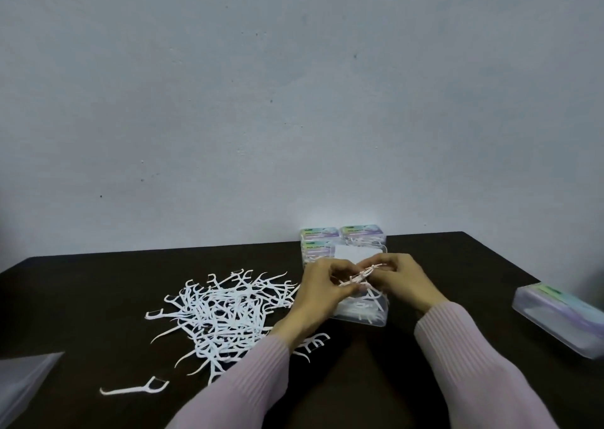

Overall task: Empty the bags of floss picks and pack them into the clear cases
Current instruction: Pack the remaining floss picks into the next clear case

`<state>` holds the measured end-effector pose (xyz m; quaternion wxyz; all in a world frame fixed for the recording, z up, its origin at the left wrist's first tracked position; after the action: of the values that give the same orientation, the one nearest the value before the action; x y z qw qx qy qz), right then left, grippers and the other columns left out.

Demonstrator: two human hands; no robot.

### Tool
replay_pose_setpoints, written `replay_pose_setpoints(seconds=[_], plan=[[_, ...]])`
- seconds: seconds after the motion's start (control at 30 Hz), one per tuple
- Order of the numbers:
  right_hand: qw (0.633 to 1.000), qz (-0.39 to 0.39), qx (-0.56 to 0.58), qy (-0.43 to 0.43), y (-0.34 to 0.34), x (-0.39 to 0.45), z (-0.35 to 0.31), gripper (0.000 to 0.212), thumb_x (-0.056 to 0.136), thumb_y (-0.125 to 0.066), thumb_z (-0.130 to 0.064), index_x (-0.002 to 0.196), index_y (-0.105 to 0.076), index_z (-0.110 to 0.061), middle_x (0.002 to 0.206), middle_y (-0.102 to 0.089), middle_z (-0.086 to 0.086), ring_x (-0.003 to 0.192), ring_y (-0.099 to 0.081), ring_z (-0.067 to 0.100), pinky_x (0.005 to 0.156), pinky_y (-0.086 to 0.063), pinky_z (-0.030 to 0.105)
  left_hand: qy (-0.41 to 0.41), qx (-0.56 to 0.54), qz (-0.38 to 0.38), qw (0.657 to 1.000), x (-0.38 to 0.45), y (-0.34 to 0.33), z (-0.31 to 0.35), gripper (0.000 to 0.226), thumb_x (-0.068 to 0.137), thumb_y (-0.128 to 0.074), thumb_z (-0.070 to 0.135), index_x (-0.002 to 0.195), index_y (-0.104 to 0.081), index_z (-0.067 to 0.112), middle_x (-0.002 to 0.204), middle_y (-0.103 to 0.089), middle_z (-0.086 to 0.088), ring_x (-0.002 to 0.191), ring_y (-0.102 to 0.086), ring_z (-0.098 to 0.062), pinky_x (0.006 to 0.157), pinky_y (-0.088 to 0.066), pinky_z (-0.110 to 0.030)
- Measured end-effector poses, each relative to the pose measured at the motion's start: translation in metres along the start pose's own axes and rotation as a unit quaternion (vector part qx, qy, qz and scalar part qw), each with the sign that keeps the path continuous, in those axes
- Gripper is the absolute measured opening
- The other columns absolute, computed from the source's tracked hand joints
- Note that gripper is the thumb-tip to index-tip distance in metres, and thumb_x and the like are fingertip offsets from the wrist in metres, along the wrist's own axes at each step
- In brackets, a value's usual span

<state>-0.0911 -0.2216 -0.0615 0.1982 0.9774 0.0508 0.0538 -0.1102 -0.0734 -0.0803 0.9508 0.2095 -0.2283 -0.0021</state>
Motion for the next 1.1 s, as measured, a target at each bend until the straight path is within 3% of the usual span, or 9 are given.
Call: replay_pose_setpoints(seconds=[0.07, 0.2, 0.37, 0.5, 0.67, 0.8, 0.93, 1.1], plan=[[1.0, 0.002, 0.029, -0.005, 0.003, 0.001, 0.001, 0.02, 0.087, -0.054, 0.0, 0.089, -0.07, -0.012, 0.086, -0.071, 0.009, 0.08, -0.069, 0.02, 0.075, -0.056, 0.029, -0.001, 0.016, -0.008, 1.0, 0.0, 0.0, 0.0, 0.023, 0.07, -0.081, 0.013, 0.092, -0.075, 0.012, 0.077, -0.07, 0.008, 0.067, -0.059, 0.005, 0.065, -0.044, -0.01], [0.997, -0.023, 0.077, -0.003, 0.006, 0.0, -0.002, 0.017, 0.088, -0.055, 0.0, 0.088, -0.068, -0.011, 0.089, -0.07, 0.012, 0.078, -0.066, 0.02, 0.073, -0.053, 0.028, -0.007, 0.04, -0.038, 0.998, -0.003, 0.0, -0.001, 0.027, 0.069, -0.082, 0.014, 0.095, -0.075, 0.013, 0.078, -0.067, 0.016, 0.068, -0.059, 0.01, 0.067, -0.044, -0.008], [0.995, -0.031, 0.094, -0.001, 0.008, -0.002, -0.004, 0.02, 0.086, -0.055, 0.006, 0.093, -0.065, -0.01, 0.09, -0.068, 0.005, 0.079, -0.065, 0.011, 0.061, -0.053, 0.015, -0.007, 0.039, -0.05, 0.998, -0.005, 0.004, -0.001, 0.036, 0.065, -0.084, 0.014, 0.099, -0.074, 0.009, 0.092, -0.073, 0.0, 0.082, -0.067, -0.003, 0.078, -0.054, -0.018], [0.993, -0.036, 0.108, 0.01, 0.012, -0.002, -0.002, 0.027, 0.078, -0.067, 0.005, 0.102, -0.064, -0.007, 0.092, -0.07, 0.006, 0.086, -0.067, 0.015, 0.072, -0.056, 0.024, -0.005, 0.046, -0.059, 0.997, -0.004, 0.007, -0.001, 0.026, 0.068, -0.083, 0.014, 0.091, -0.075, 0.006, 0.087, -0.074, -0.004, 0.078, -0.066, -0.001, 0.076, -0.052, -0.015], [0.999, -0.035, -0.002, 0.016, 0.009, -0.002, 0.0, 0.023, 0.08, -0.066, 0.002, 0.096, -0.065, -0.016, 0.097, -0.067, 0.001, 0.088, -0.062, 0.008, 0.071, -0.049, 0.017, -0.011, 0.04, -0.058, 0.997, -0.005, 0.009, -0.002, 0.025, 0.069, -0.082, 0.019, 0.091, -0.076, 0.01, 0.084, -0.074, 0.002, 0.076, -0.065, 0.003, 0.069, -0.047, -0.009], [0.991, 0.024, -0.115, 0.063, 0.013, -0.003, 0.002, 0.02, 0.081, -0.064, 0.002, 0.088, -0.065, -0.016, 0.087, -0.067, 0.002, 0.078, -0.061, 0.005, 0.065, -0.048, 0.012, -0.02, 0.075, -0.007, 0.997, -0.001, 0.015, -0.008, 0.018, 0.074, -0.077, 0.034, 0.087, -0.076, 0.021, 0.078, -0.073, 0.009, 0.075, -0.065, -0.001, 0.071, -0.052, -0.021], [0.98, 0.049, -0.188, 0.048, 0.014, -0.004, 0.006, 0.01, 0.08, -0.071, -0.016, 0.081, -0.062, -0.02, 0.081, -0.064, -0.002, 0.079, -0.061, 0.01, 0.077, -0.053, 0.026, -0.014, 0.106, -0.009, 0.994, 0.0, 0.016, -0.015, 0.01, 0.079, -0.074, 0.025, 0.089, -0.074, 0.022, 0.081, -0.071, 0.011, 0.076, -0.063, 0.001, 0.073, -0.052, -0.019], [0.952, 0.038, -0.302, 0.015, 0.008, -0.011, 0.001, 0.022, 0.076, -0.072, -0.042, 0.086, -0.062, -0.025, 0.084, -0.063, -0.009, 0.079, -0.058, 0.007, 0.067, -0.041, 0.022, -0.009, 0.1, -0.028, 0.995, -0.002, 0.014, -0.019, 0.012, 0.081, -0.072, 0.017, 0.091, -0.073, 0.022, 0.084, -0.07, 0.011, 0.081, -0.063, -0.001, 0.072, -0.049, -0.014]])
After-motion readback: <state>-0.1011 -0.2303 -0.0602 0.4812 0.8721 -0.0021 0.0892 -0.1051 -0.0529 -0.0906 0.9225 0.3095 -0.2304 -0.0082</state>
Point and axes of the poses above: each hand's wrist, its own x-axis towards the middle knuckle, its own y-axis out of the back of the hand, z = x × y, the point moved 1 cm from there along x, towards the middle knuckle
